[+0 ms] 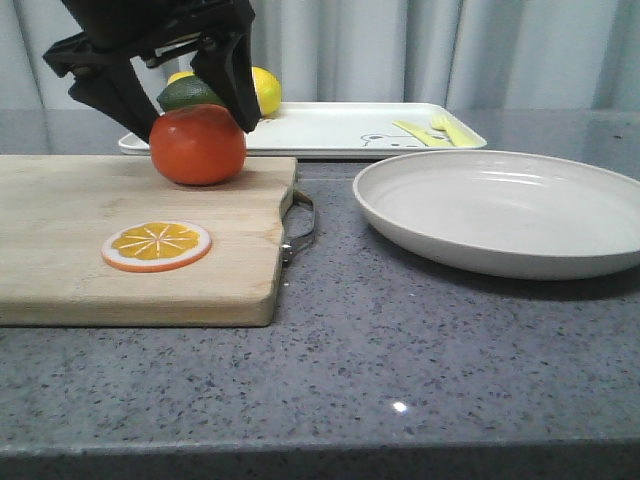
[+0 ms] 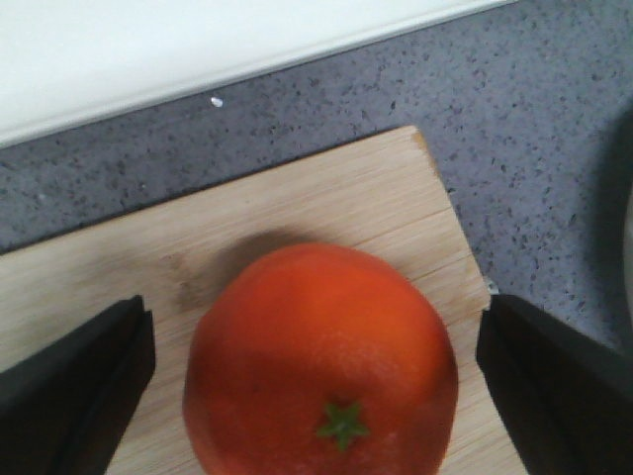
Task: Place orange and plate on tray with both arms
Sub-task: 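Lower the left gripper over the orange and close on it, then lift the orange with the left gripper and lower it onto the white plate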
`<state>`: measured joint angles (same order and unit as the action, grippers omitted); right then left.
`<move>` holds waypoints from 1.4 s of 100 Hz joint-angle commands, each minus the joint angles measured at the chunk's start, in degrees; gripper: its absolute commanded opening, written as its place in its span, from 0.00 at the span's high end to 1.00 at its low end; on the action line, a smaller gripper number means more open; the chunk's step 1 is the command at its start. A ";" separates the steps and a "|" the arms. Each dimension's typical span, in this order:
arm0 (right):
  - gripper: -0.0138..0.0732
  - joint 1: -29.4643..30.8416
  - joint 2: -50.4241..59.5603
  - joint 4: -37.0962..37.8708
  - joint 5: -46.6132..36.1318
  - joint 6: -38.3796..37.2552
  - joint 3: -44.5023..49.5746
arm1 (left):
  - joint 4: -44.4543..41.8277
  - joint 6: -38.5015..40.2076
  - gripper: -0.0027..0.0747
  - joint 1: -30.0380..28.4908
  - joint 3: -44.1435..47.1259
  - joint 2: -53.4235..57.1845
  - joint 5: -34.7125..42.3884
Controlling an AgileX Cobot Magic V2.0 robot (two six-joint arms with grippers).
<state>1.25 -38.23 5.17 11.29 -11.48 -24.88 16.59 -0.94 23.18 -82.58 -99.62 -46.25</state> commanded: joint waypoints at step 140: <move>0.91 0.00 -0.39 0.46 -3.94 0.18 -2.16 | 3.80 -1.37 0.49 21.56 -22.98 -7.99 -1.98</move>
<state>1.25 -38.23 5.17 11.29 -11.48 -24.88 18.31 -2.20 43.22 -102.55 -109.16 -50.64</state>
